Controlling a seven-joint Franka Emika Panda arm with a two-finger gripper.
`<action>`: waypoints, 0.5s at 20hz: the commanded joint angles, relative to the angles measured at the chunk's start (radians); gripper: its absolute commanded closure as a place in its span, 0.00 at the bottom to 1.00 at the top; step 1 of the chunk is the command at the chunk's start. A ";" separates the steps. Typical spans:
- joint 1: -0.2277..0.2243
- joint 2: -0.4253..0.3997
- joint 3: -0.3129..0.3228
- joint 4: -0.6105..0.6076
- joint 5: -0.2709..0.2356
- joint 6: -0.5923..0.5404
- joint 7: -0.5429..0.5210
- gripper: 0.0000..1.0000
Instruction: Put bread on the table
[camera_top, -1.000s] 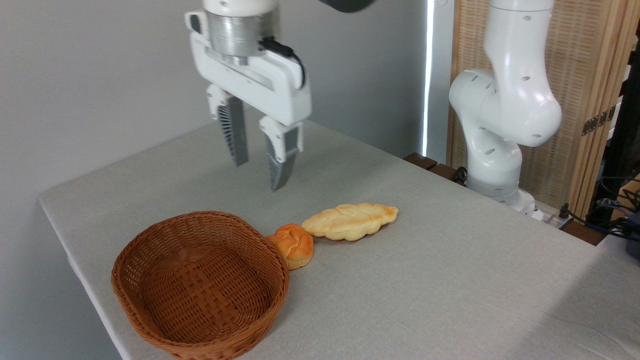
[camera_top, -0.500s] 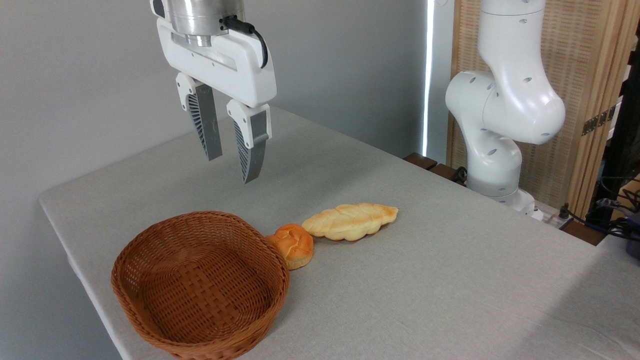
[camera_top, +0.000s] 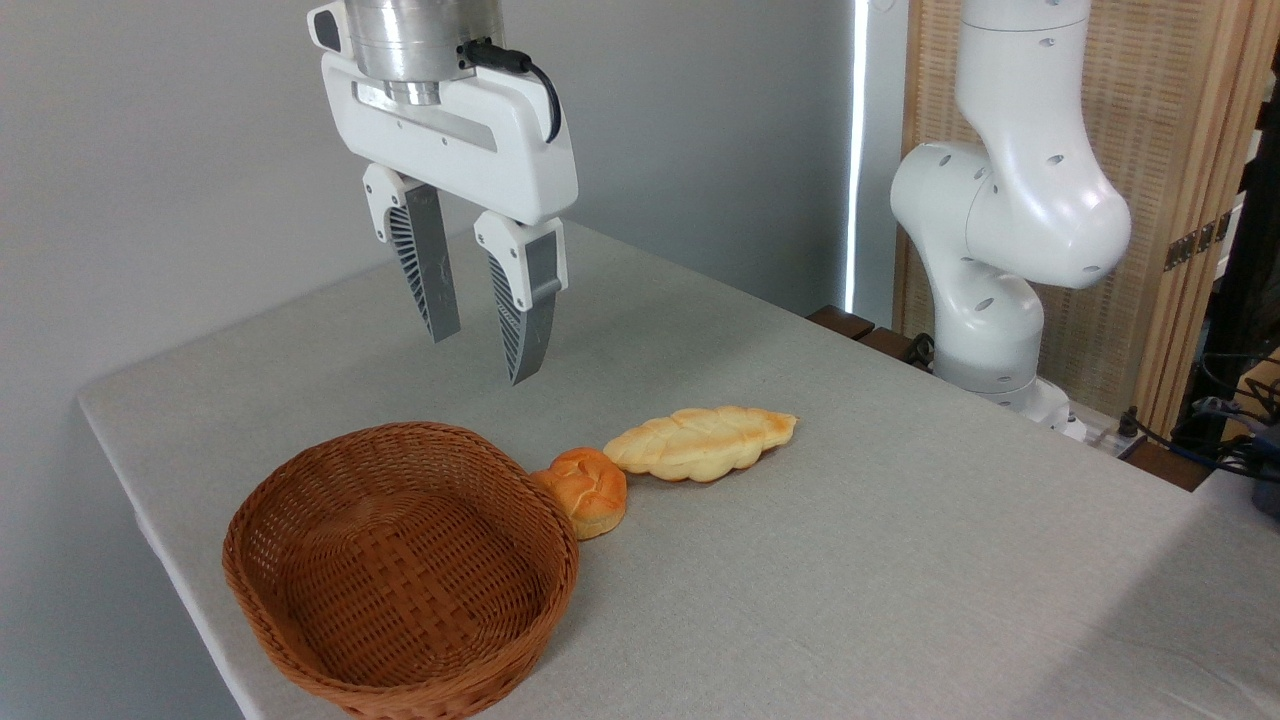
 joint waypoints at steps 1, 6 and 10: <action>-0.023 -0.006 0.020 0.001 0.015 -0.039 0.001 0.00; -0.023 -0.006 0.020 0.003 0.017 -0.059 0.080 0.00; -0.022 -0.006 0.022 0.003 0.017 -0.062 0.104 0.00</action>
